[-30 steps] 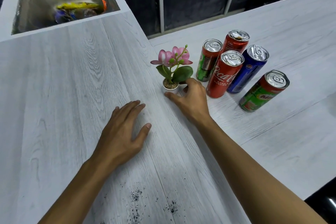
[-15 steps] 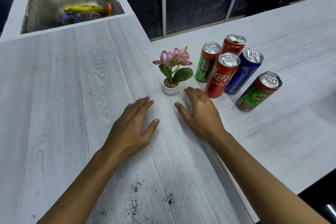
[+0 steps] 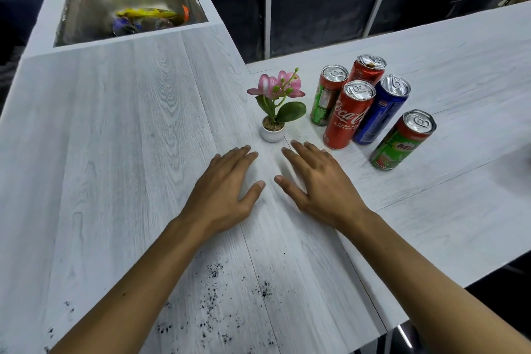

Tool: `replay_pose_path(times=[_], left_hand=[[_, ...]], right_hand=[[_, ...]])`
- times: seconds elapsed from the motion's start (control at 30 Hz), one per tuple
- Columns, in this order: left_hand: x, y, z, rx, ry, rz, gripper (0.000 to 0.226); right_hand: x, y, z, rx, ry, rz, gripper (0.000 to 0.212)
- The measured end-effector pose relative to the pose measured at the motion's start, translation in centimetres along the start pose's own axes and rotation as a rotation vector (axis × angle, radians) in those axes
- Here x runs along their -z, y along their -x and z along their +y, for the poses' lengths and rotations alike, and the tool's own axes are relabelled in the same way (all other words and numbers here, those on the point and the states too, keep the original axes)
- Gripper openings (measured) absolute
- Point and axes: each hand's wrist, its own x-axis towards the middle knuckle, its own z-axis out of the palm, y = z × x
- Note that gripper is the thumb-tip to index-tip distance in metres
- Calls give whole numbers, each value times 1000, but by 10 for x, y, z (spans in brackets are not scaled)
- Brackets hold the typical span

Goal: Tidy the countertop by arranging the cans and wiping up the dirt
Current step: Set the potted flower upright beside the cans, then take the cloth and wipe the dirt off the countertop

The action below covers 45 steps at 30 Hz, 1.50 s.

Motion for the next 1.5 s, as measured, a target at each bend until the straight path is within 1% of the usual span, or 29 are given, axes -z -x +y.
replay_pose_path(times=[0.23,0.47,0.7,0.87,1.1,1.33,1.5], left_hand=[[-5,6,10,18,-3,-4,68],[-8,20,19,-48,26,-21,64],[-16,43,36,-158,61,-78,63],[-23,60,56,-281,52,-105,62],[-45,83,99,-460,52,-134,60],[-68,99,164,-631,73,-164,59],[-90,111,218,-760,93,-174,57]], right_hand=[[5,17,-4,-8,-50,-1,70],[-1,43,-3,-5,-17,60,69],[-13,96,-2,-90,-10,150,68],[-18,146,-4,-184,-23,225,64],[-23,220,0,-323,1,268,65],[-26,302,16,-471,57,351,64],[-30,350,32,-577,22,408,64]])
